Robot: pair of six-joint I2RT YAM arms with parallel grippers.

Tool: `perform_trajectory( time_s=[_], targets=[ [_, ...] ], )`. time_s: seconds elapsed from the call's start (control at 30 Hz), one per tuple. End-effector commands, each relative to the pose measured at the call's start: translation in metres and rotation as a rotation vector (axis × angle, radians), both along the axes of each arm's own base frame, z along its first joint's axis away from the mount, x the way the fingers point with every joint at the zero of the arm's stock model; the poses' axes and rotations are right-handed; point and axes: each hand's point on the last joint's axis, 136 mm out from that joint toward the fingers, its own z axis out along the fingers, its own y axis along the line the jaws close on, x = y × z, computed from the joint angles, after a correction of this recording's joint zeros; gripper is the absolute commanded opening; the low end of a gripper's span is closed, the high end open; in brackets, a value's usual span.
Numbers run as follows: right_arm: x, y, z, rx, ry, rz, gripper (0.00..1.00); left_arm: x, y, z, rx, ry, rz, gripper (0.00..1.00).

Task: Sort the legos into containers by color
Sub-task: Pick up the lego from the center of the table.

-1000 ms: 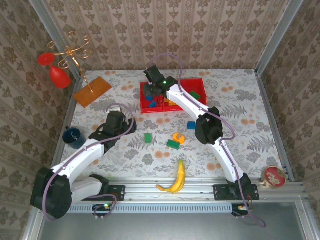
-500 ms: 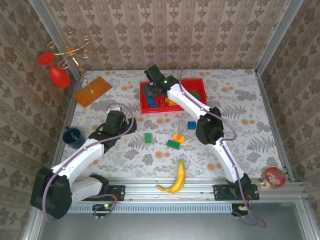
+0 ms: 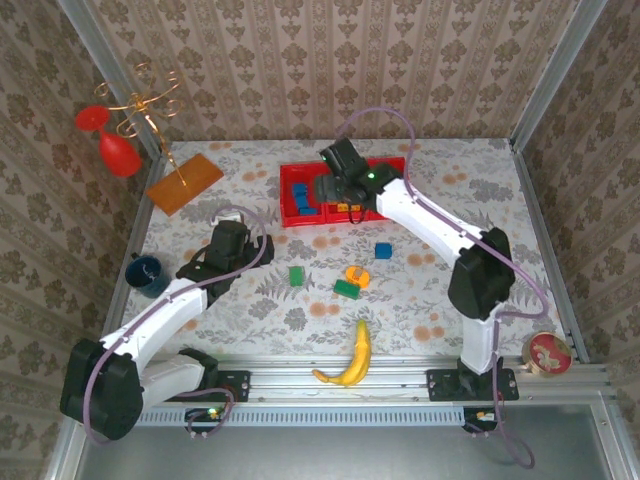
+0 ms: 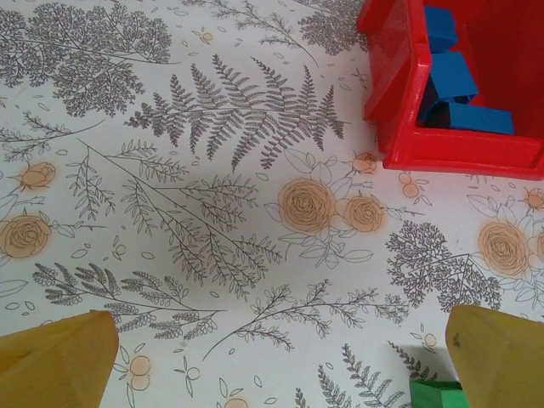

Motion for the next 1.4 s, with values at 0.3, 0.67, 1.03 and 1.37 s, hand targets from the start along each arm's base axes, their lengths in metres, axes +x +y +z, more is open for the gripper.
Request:
perform_trajectory(
  time_s=[0.3, 0.67, 1.03, 1.37],
  targets=[
    [-0.076, -0.094, -0.02, 0.006, 0.027, -0.251, 0.92, 0.011, -0.013, 0.018, -0.075, -0.026, -0.011, 1.0],
    [-0.115, -0.139, -0.073, 0.045, 0.196, -0.331, 0.95, 0.013, -0.035, 0.015, -0.058, -0.008, -0.059, 1.0],
    [-0.095, -0.119, -0.122, 0.01, 0.37, -0.255, 0.91, 0.011, -0.042, 0.011, -0.067, 0.004, -0.067, 1.0],
    [-0.079, -0.113, -0.153, -0.066, 0.443, -0.232, 0.88, 0.009, -0.041, 0.009, -0.069, 0.007, -0.061, 1.0]
  ],
)
